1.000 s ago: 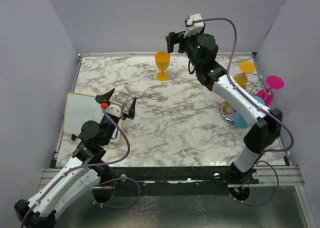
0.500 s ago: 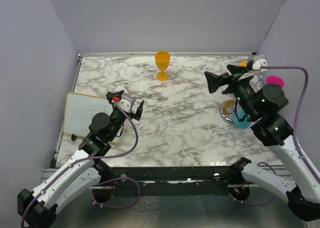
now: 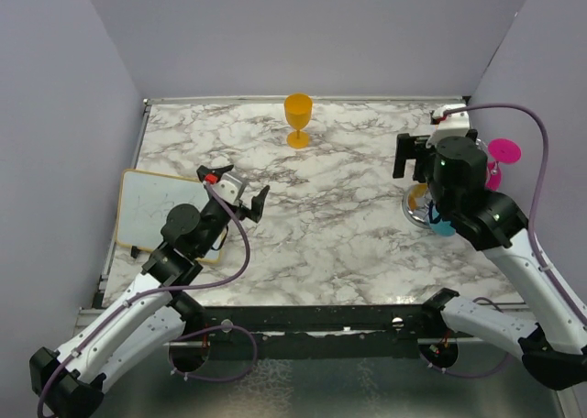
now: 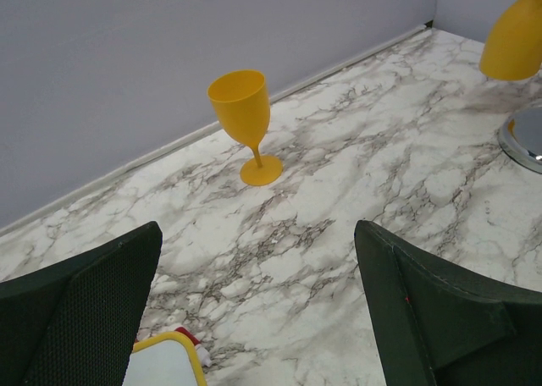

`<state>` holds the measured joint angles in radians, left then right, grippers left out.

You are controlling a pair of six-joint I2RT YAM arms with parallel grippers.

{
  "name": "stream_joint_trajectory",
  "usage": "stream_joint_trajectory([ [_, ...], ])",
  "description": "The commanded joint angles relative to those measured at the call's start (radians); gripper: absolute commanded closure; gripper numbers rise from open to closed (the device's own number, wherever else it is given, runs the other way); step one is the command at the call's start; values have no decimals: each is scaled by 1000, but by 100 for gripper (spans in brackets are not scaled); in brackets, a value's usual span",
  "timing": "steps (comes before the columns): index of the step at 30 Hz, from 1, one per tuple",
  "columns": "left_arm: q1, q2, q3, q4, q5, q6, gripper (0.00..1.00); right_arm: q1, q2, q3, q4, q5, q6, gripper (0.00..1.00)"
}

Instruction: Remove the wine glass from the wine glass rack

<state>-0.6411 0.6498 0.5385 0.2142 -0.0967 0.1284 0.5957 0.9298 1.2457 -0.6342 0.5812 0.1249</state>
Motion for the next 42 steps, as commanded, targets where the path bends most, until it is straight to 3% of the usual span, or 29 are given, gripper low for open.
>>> stream_joint_trajectory([
  [1,1,-30,22,16,0,-25,0,3,39,30,-143,178,71,1],
  [12,-77,-84,12,12,-47,1,0,-46,96,6,-123,197,197,0],
  [17,-97,-106,8,9,-70,5,0,-200,132,-11,-61,45,154,2],
  [26,-112,-118,8,7,-70,7,0,-218,201,-10,-31,-21,144,3],
  [29,-114,-118,5,7,-73,8,0,-221,214,6,-34,13,122,15],
  [34,-115,-109,5,9,-71,8,0,-224,246,9,-51,17,91,17],
  [42,-117,-98,5,11,-66,5,0,-226,289,34,-56,29,74,30],
])
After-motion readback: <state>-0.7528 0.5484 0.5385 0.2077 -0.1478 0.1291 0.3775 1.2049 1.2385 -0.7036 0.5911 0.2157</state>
